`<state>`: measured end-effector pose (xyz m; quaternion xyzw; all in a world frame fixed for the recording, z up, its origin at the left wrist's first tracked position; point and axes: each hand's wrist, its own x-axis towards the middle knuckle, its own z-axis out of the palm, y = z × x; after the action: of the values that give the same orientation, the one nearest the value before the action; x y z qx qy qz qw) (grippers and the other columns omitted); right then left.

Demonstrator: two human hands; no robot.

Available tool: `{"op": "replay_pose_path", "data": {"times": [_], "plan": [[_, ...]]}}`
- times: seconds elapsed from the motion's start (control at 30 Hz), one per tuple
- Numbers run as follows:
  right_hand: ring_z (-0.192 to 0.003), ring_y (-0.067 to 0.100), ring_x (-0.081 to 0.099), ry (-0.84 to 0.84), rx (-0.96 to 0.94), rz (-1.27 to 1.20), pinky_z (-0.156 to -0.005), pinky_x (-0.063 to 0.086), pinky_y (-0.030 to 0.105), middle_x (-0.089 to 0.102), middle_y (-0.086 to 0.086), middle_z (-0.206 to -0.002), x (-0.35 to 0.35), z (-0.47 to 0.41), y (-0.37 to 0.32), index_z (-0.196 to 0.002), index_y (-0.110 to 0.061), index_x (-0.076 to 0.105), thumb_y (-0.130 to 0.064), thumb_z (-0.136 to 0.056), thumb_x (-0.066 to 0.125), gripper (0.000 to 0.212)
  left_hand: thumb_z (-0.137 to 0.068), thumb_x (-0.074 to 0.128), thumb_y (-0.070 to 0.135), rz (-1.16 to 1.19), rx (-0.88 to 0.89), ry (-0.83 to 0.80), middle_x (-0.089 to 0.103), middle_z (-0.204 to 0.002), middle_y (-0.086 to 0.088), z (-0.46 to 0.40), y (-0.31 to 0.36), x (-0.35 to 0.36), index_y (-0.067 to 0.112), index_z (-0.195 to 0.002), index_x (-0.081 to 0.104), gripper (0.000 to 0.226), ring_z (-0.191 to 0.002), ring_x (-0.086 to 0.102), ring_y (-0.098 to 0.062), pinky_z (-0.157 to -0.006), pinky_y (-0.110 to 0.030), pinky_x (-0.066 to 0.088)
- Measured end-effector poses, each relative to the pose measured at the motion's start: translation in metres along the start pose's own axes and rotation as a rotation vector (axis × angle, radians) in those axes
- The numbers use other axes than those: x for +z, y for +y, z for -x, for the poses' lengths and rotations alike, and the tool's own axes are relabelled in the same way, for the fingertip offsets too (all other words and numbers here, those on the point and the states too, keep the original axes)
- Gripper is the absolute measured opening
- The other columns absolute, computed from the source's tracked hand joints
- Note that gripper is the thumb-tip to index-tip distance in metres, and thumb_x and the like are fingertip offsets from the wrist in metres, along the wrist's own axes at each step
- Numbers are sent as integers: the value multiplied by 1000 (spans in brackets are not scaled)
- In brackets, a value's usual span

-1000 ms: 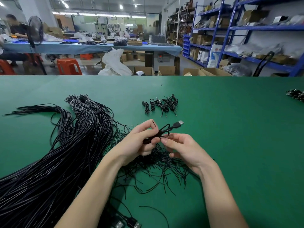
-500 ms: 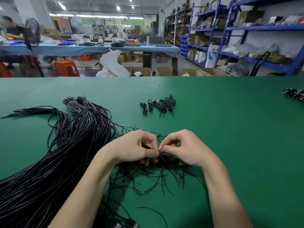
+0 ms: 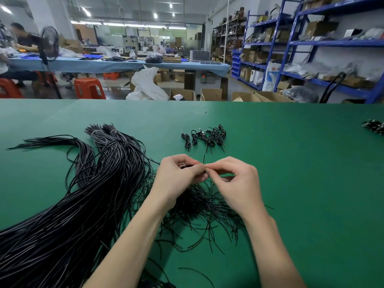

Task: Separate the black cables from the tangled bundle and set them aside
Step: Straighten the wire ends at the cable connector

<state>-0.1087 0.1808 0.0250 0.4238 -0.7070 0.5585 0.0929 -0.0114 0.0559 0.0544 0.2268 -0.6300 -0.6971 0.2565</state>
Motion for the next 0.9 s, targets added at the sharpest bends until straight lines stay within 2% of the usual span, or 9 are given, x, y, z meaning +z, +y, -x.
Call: {"op": "replay_pose_path", "data": {"times": [0.13,0.23,0.3,0.4,0.47,0.57,0.63,0.7,0.9], "plan": [[-78,8,75,-24,59,-88,-68,59,17,76,-14,-83,-3,0,2,-86,-23,84,-3,-82,82,21,-82,76,-4,-44,43,9,75,-75,-10,2,-3,3,4,-71,70,15,-70,74,-20,-67,-22,58],[-77,3,75,-26,99,-110,-70,59,17,77,-17,-81,-7,-2,2,-84,-24,84,-9,-80,85,16,-89,74,9,-81,48,-35,77,-81,-9,1,0,2,4,-77,72,13,-76,76,-19,-73,-23,60],[-75,1,74,0,122,-92,-71,59,18,77,-18,-78,-9,-2,2,-82,-23,84,-14,-79,88,10,-96,67,16,-47,-2,-87,76,-79,-9,-1,2,0,3,-81,75,21,-76,74,-20,-77,-25,61],[-77,2,75,13,123,-103,-72,59,17,77,-17,-79,-6,-1,1,-82,-22,83,-13,-79,87,10,-99,61,14,70,-112,-149,75,-82,-14,-3,5,-6,1,-88,75,22,-78,73,-20,-76,-27,61],[-79,3,75,11,109,-143,-73,58,16,77,-16,-81,-5,-1,-1,-83,-23,82,-9,-81,86,15,-95,65,12,142,-177,-188,75,-91,-19,-3,7,-10,4,-87,75,15,-82,74,-23,-75,-29,61],[-81,5,75,-6,34,-122,-76,57,15,77,-17,-85,-5,-1,-3,-85,-25,80,-8,-83,84,17,-83,75,10,236,-270,-217,74,-89,-19,-3,8,-14,7,-84,76,4,-78,74,-23,-72,-30,61],[-83,5,74,-35,-16,-88,-77,56,15,76,-17,-86,-7,-1,-4,-87,-22,80,-9,-84,83,14,-75,78,11,280,-329,-256,74,-87,-18,-3,6,-17,7,-87,74,14,-77,74,-23,-71,-31,61],[-84,7,74,-59,-51,-67,-79,58,19,76,-15,-86,-8,-1,-6,-88,-19,80,-9,-84,82,12,-73,77,12,306,-399,-304,75,-90,-17,-4,5,-21,5,-90,76,19,-79,75,-22,-71,-31,62],[-84,10,72,-107,-104,-51,-79,59,30,75,-14,-83,-8,-3,-11,-85,-19,81,-11,-82,84,10,-76,76,23,305,-535,-413,74,-84,-11,-8,2,-33,4,-80,81,20,-73,73,-18,-70,-32,62]]}}
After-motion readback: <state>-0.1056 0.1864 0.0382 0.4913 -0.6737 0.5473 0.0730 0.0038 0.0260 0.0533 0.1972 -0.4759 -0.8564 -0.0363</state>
